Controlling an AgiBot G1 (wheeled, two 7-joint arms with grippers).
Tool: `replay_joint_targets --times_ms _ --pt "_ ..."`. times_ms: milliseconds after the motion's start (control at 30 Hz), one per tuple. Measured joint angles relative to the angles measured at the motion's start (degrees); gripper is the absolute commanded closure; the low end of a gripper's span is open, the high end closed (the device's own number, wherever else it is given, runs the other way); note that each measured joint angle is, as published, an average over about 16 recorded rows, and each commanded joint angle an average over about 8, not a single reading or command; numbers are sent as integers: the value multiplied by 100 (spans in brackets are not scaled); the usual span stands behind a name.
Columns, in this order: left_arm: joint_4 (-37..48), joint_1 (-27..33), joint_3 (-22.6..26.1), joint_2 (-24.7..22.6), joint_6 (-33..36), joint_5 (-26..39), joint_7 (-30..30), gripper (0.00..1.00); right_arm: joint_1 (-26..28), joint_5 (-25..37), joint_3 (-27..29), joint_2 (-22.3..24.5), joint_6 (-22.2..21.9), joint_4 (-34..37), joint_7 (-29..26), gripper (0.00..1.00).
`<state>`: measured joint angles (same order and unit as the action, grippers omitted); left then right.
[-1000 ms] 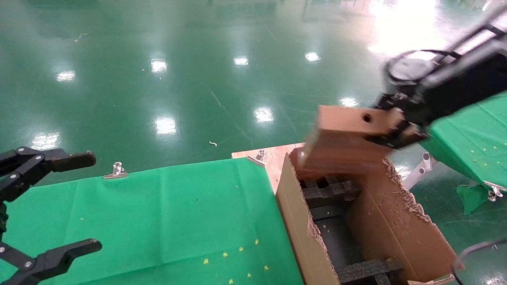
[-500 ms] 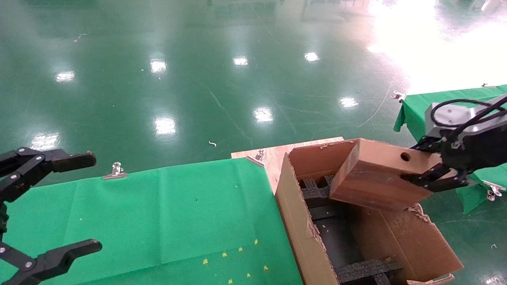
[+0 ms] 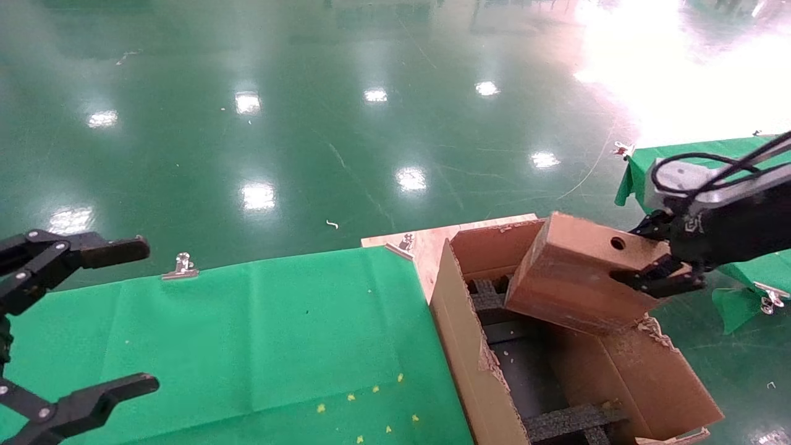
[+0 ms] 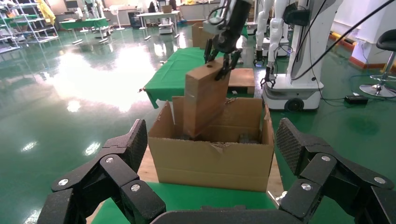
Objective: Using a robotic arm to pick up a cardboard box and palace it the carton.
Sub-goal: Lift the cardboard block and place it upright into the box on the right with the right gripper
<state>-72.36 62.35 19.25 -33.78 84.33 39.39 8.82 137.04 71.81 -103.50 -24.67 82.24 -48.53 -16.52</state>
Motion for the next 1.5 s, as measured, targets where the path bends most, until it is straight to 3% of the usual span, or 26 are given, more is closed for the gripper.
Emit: replay_joint_targets --times_ms 500,700,867,1200,1500 --pt "1 0 1 0 0 -1 -1 0 -198 810 -304 1229 -1273 -2040 -3851 100" --pt "2 0 1 1 -1 -2 -1 0 -180 1239 -372 1553 -1549 -2546 -4973 100" --pt "2 0 1 1 -1 -2 -1 0 -173 1423 -394 1661 -1658 -2718 -5418 100" --pt "3 0 1 1 -2 -2 -2 0 -229 1445 -431 1654 -1775 -2729 -5559 100" --pt "4 0 2 1 -1 -3 -2 0 -505 1534 -598 1566 -2222 -2802 -6013 100"
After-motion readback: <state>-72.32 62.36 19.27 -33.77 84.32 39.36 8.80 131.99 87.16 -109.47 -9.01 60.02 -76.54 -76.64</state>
